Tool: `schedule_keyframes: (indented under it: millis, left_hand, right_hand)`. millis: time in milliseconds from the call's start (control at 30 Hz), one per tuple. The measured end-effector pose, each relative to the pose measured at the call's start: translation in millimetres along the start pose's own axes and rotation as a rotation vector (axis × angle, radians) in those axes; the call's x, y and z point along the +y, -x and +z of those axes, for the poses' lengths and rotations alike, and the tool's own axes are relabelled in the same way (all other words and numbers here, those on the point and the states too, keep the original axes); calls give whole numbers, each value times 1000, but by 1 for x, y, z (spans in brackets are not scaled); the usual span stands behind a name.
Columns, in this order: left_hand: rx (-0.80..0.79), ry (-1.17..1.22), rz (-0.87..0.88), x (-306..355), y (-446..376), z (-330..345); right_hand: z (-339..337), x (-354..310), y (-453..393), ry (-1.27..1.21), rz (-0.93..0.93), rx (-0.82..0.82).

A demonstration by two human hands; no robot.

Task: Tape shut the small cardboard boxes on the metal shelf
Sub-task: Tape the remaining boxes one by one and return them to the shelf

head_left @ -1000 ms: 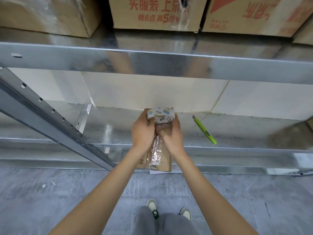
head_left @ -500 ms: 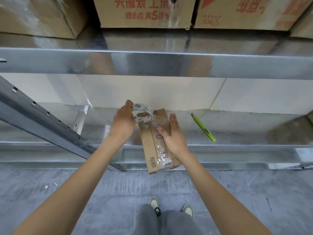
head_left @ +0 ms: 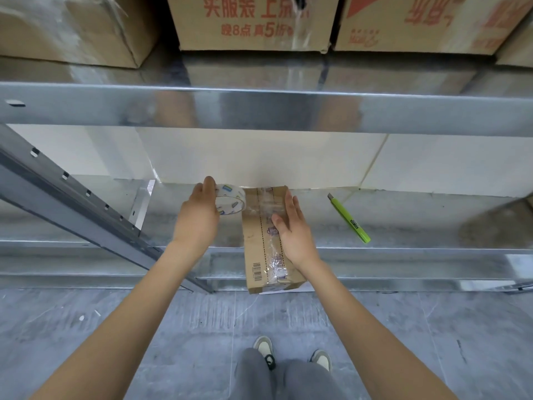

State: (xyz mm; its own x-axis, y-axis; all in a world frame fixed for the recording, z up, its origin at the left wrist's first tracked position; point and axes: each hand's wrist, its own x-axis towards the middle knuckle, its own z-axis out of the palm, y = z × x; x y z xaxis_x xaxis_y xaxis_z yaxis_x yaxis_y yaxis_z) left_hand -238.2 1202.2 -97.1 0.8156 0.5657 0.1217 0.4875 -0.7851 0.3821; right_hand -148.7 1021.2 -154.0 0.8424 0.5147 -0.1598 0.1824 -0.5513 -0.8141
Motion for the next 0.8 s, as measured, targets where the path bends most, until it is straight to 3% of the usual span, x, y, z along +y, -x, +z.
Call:
schedule_keyframes:
  millis: [233,433,600,700,800]
  left_hand:
    - [-93,-26,-74,-17,4,21]
    - [-84,88,-147,-22,-3,35]
    - [-86,95,-146,-24,-3,38]
    - [-57,152,-166,-24,-2,38]
    - [47,420,-294,-17,4,45]
  right_hand:
    - [0,-1,0,18,4,-20]
    - [1,-11,-7,642,-71,26]
    - [41,-43,4,732,-180,-92]
    - [50,-52,5,754,-160,-70]
    - [46,-51,6,710,-148,-68]
